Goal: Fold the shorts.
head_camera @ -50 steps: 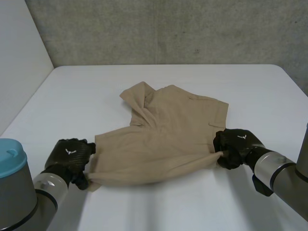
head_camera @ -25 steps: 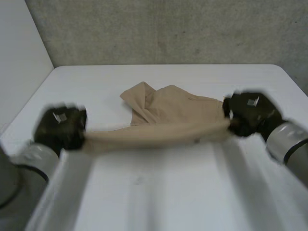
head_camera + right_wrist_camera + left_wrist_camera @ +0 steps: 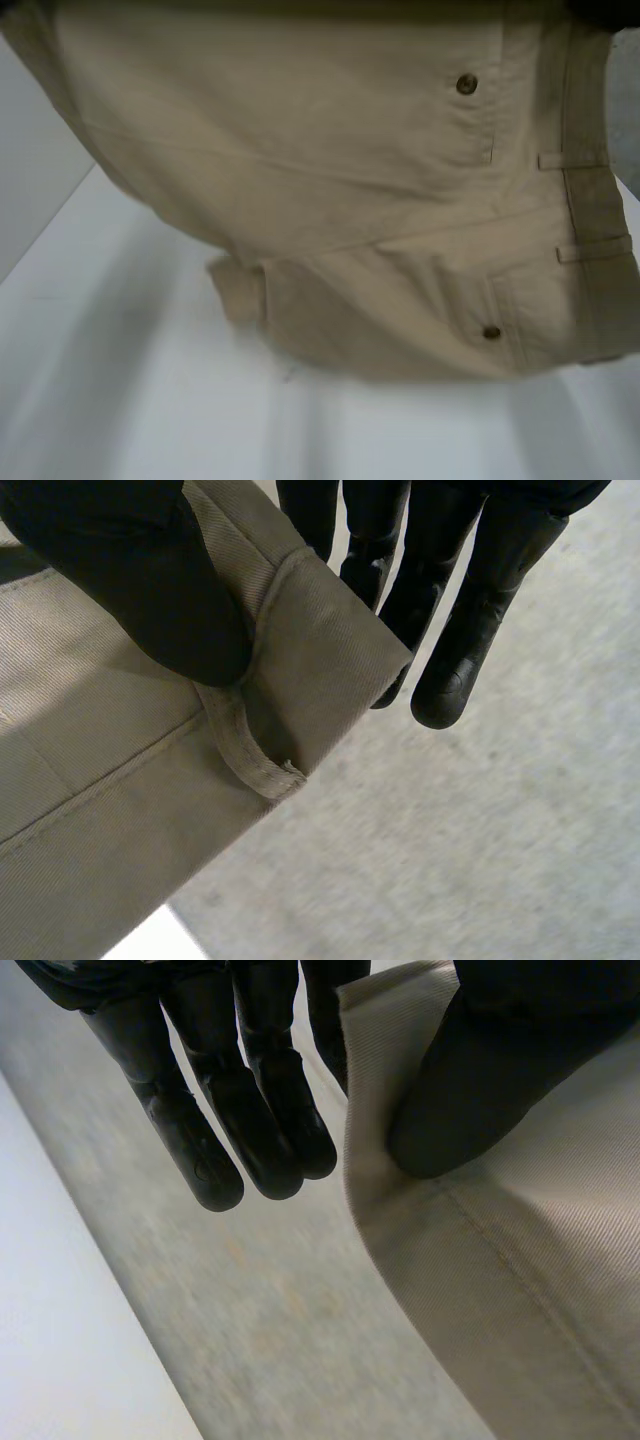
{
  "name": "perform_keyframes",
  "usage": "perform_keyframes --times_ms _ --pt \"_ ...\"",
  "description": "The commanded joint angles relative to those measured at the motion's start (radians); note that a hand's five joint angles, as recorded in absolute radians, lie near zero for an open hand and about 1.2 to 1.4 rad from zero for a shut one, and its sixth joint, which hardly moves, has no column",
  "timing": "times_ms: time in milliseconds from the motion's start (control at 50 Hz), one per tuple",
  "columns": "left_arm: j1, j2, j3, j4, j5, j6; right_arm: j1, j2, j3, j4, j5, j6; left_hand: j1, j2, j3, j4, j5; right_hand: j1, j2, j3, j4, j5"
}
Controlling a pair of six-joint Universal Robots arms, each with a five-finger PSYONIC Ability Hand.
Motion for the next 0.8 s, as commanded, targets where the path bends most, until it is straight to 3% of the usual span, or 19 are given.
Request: perform_keyframes --times_ms 20,160,220,360,460,640,800 --pt "-0.005 -0.316 0.086 0.012 0.002 0.006 0.057 0.223 -0.002 -0.017 0.029 -0.004 0.268 0.198 0.205 0.194 0.25 0.416 0.223 0.212 0.203 0.246" --pt "-0.013 -0.631 0.265 0.087 -0.028 0.083 0.097 0.418 -0.026 -0.161 0.108 -0.04 0.268 0.198 0.205 0.194 0.25 0.416 0.223 0.212 0.203 0.246" --pt "-0.015 -0.706 0.365 0.208 -0.056 0.133 0.117 0.473 -0.066 -0.302 0.182 -0.048 0.268 0.198 0.205 0.194 0.25 0.416 0.223 0.212 0.203 0.246" --pt "-0.042 -0.706 0.533 0.556 -0.142 0.228 0.146 0.492 -0.114 -0.694 0.227 -0.108 0.268 0.198 0.205 0.194 0.25 0.416 0.223 0.212 0.203 0.246" --pt "-0.076 -0.613 0.541 0.641 -0.139 0.235 0.186 0.433 -0.132 -0.892 0.23 -0.128 0.268 0.198 0.205 0.194 0.25 0.416 0.223 0.212 0.203 0.246" --pt "-0.082 -0.536 0.293 0.663 -0.134 0.227 0.204 0.421 -0.112 -0.841 0.227 -0.126 0.268 0.198 0.205 0.194 0.25 0.416 0.223 0.212 0.203 0.246" --pt "-0.061 -0.565 -0.008 0.667 -0.14 0.138 0.203 0.553 -0.003 -0.699 0.152 -0.128 0.268 0.198 0.205 0.194 0.25 0.416 0.223 0.212 0.203 0.246"
